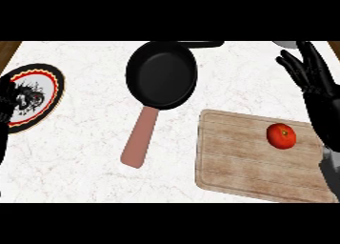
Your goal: Pick the tomato from the cutting board and place it in the pot
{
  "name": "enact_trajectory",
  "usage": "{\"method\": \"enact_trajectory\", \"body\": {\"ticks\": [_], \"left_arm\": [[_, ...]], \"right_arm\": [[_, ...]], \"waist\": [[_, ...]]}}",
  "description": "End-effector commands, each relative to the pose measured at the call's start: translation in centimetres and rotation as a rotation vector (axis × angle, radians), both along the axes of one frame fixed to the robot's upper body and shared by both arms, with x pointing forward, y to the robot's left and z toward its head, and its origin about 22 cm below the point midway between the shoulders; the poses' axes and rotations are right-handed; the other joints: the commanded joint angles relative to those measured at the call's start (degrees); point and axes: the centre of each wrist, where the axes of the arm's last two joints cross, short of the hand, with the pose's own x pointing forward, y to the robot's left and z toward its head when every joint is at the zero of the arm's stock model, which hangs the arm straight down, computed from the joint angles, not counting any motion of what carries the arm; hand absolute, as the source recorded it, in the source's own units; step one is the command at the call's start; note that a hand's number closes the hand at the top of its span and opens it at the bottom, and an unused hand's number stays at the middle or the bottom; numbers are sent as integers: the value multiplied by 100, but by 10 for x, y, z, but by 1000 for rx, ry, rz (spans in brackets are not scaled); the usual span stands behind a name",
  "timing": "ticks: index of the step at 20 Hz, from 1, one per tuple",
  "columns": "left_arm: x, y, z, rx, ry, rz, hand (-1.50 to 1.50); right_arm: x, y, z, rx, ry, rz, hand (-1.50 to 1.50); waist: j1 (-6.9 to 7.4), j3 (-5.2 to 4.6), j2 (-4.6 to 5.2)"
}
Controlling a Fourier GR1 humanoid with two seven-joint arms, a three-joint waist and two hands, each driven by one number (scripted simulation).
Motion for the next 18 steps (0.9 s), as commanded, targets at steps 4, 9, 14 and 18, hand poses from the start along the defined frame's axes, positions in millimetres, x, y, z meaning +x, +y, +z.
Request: {"method": "enact_trajectory", "body": {"ticks": [4, 9, 14, 18], "left_arm": [[-9, -44, -62, -124, 308, -142, 0], [-27, -60, -90, -247, 517, -203, 0], [-15, -73, -98, -255, 568, -274, 0], [-11, -106, -100, -251, 574, -299, 0]], "right_arm": [[-8, -19, -49, -78, 416, -96, 150], [-13, -66, -50, -260, 161, -628, -150], [-44, -23, -62, 5, -69, -621, -150], [-67, -16, -11, -68, 25, -578, -150]], "waist": [[-239, 25, 46], [-489, 31, -12], [-229, 46, -44], [-98, 38, -49]]}}
